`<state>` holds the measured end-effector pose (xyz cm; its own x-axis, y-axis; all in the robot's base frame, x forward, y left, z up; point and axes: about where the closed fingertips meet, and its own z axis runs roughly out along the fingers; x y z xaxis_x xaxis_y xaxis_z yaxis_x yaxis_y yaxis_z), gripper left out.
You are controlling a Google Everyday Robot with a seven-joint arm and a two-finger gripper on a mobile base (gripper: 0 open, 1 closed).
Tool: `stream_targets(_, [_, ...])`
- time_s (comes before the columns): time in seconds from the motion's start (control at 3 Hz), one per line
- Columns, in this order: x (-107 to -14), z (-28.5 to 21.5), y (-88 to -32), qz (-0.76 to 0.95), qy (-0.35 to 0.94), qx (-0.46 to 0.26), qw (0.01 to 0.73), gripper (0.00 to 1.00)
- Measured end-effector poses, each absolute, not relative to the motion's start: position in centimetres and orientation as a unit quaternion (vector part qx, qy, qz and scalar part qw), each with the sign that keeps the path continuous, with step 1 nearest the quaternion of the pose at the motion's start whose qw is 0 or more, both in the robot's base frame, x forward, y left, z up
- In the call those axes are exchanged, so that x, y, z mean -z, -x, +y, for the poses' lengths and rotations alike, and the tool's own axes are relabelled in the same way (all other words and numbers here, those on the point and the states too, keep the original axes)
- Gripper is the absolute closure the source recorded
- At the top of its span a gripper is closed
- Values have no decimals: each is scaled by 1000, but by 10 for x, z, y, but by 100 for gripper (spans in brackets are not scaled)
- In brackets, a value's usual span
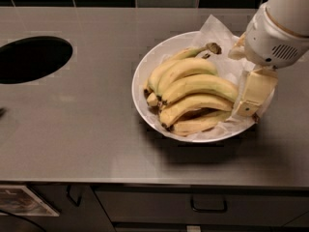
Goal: Pick banana from white bowl
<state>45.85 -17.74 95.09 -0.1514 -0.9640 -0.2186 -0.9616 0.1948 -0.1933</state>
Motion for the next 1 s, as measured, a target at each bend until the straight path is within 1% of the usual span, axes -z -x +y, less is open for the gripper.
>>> stream_targets(0.33, [-951,-169,-460,761,635,8,133,16])
stream_targets(0.67, [-950,-161,-460,763,635,10,119,18])
stream_targets(1.0, [-948,-157,-460,768,631,15,110,27])
